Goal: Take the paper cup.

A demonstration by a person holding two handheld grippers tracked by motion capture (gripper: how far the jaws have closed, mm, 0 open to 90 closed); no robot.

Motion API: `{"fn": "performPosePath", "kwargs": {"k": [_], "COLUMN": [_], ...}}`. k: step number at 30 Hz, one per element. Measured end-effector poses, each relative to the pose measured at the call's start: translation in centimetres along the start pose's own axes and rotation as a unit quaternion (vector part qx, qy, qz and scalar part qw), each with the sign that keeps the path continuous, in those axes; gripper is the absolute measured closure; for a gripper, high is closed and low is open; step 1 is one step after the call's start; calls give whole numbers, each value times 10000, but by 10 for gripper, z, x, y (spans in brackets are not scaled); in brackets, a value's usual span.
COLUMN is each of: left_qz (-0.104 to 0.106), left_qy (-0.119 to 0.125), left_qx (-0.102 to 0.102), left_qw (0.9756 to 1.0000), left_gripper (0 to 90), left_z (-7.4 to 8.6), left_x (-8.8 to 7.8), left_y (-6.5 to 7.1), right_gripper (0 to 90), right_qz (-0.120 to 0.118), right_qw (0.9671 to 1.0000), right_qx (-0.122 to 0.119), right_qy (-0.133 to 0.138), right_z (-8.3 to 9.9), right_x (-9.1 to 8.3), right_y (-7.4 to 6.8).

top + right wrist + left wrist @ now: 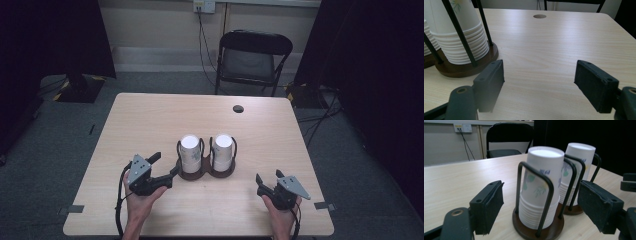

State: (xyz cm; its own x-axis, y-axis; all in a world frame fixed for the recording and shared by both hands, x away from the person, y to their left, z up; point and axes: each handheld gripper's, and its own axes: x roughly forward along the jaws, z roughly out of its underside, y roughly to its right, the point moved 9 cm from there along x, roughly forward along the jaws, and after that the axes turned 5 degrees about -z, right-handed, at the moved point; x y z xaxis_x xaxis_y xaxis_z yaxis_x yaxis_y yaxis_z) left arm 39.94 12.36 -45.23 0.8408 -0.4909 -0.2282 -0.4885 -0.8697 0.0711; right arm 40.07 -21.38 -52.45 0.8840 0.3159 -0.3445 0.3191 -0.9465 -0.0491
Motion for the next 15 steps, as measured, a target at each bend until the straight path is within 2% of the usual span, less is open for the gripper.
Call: {"fn": "performPosePath", "kwargs": {"k": [2,7,11,13,15], "left_qz": [102,204,302,449,461], "left_qy": [26,182,182,144,105], "left_qx": [23,161,335,350,430], "left_qw": [9999,9995,9988,9983,9980], "left_gripper": [254,278,285,285,297], "left_z": [-6,-22,-31,-33,-35], "left_x": [1,2,6,9,13], "left_y": [3,8,11,14,16], "right_gripper": [232,231,230,230,230], "right_qz": [3,-8,-41,-38,-34], "right_qw": [10000,10000,10000,10000,10000], "right_qx": [-2,22,52,11,8], "right_qy": [8,13,-3,-15,-25], "right_z": [0,0,0,0,0], "right_x": [0,0,0,1,1], "right_y": [0,0,0,0,0]}}
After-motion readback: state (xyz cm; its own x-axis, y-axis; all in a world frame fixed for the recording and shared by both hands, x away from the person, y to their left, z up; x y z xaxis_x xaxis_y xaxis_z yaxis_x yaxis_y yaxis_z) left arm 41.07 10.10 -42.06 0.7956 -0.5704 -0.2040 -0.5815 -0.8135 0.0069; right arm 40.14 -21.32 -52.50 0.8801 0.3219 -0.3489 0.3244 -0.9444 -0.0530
